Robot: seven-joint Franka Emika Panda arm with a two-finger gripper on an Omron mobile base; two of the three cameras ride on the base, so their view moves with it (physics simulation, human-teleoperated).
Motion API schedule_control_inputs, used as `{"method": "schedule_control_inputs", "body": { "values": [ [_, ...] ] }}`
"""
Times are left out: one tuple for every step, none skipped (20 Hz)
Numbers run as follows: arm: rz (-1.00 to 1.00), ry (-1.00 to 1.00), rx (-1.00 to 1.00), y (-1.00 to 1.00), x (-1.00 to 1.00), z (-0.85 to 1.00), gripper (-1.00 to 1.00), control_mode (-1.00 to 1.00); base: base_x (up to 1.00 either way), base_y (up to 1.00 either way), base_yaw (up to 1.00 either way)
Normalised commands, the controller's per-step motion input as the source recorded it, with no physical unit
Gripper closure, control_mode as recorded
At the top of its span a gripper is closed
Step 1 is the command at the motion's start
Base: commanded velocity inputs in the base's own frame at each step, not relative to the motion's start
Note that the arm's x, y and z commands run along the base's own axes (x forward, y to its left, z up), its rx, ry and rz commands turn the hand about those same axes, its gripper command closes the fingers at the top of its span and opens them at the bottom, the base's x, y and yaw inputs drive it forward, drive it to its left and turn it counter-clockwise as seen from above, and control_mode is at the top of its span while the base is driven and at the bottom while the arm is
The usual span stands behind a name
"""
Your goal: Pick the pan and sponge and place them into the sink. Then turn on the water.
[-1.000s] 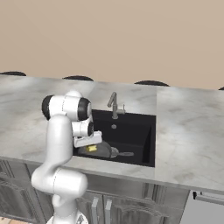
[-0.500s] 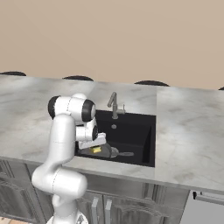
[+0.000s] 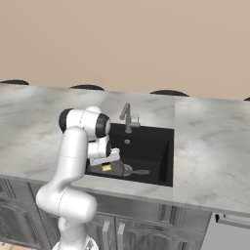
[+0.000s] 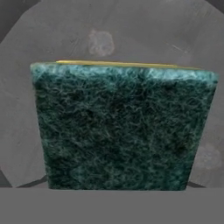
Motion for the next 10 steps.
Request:
{"method": "schedule_control_inputs", "body": {
  "values": [
    [0.0,-0.04,0.0,-0.08,0.28,-0.34,1.0,-1.0,0.0,0.0,0.0],
    [0.0,-0.04,0.0,-0.06,0.24,-0.24,1.0,-1.0,0.0,0.0,0.0],
    [0.0,-0.03,0.0,-0.01,0.2,-0.13,1.0,-1.0,0.0,0.0,0.0],
    [0.0,-0.04,0.0,0.0,0.17,-0.06,-1.0,-1.0,0.0,0.0,0.0],
    [0.0,-0.04,0.0,0.0,0.16,-0.01,-1.0,-1.0,0.0,0.0,0.0],
    [-0.01,-0.03,0.0,-0.04,0.09,0.0,-1.0,-1.0,0.0,0.0,0.0],
    [0.0,-0.03,0.0,-0.06,0.0,0.0,-1.0,-1.0,0.0,0.0,0.0],
    [0.0,-0.04,0.0,-0.04,0.0,0.1,-1.0,-1.0,0.0,0.0,0.0],
    [-0.01,-0.07,0.01,-0.01,0.0,0.29,-1.0,-1.0,0.0,0.0,0.0],
    [-0.02,-0.07,0.01,0.0,0.0,0.5,-1.0,-1.0,0.0,0.0,0.0]
  ]
}}
